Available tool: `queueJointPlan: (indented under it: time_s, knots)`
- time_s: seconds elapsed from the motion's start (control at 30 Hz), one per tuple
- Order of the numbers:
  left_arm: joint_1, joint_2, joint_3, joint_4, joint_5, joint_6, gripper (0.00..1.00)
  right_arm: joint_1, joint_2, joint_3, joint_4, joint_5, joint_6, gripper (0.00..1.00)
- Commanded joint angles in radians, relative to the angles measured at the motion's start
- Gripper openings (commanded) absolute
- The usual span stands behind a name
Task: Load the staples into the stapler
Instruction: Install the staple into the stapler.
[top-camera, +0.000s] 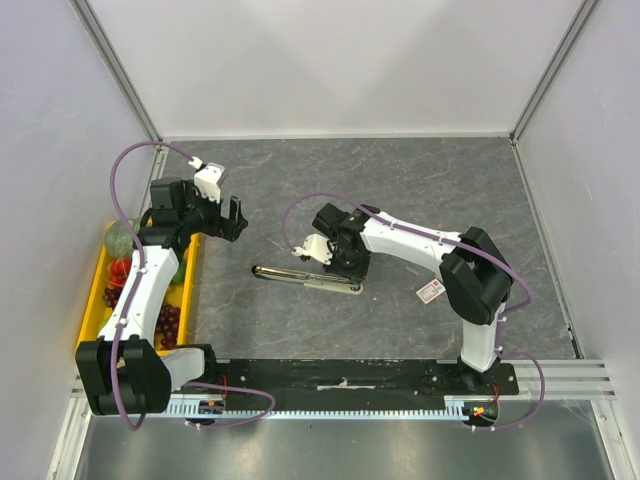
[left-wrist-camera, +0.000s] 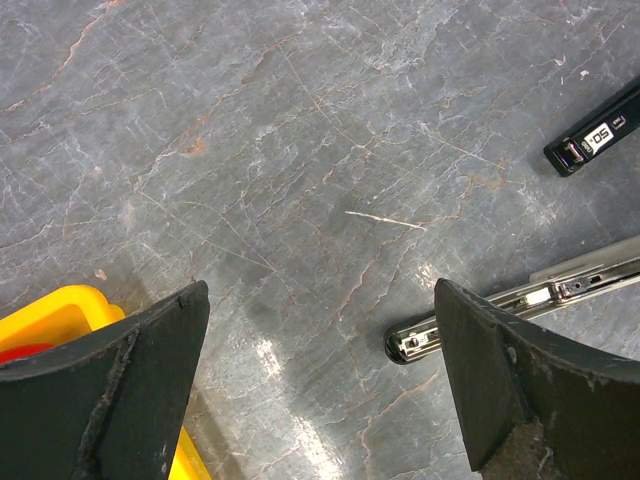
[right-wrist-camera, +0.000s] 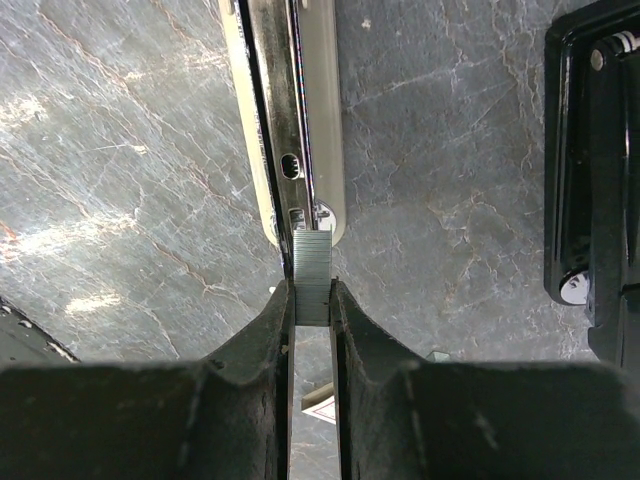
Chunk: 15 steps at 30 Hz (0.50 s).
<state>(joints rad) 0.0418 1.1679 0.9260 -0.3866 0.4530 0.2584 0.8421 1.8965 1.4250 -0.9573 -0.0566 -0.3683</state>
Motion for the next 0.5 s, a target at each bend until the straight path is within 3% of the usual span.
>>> queueJointPlan:
  time_s: [0.0,0.47]
  knots:
    - [0.007,-0.002,-0.003,0.038,0.026,-0.025,0.99,0.009,-0.056,-0.003,0.012,0.018,-0.015,0.15]
    - [0.010,-0.002,-0.003,0.037,0.030,-0.027,0.99,0.017,-0.045,-0.034,0.019,0.023,-0.024,0.15]
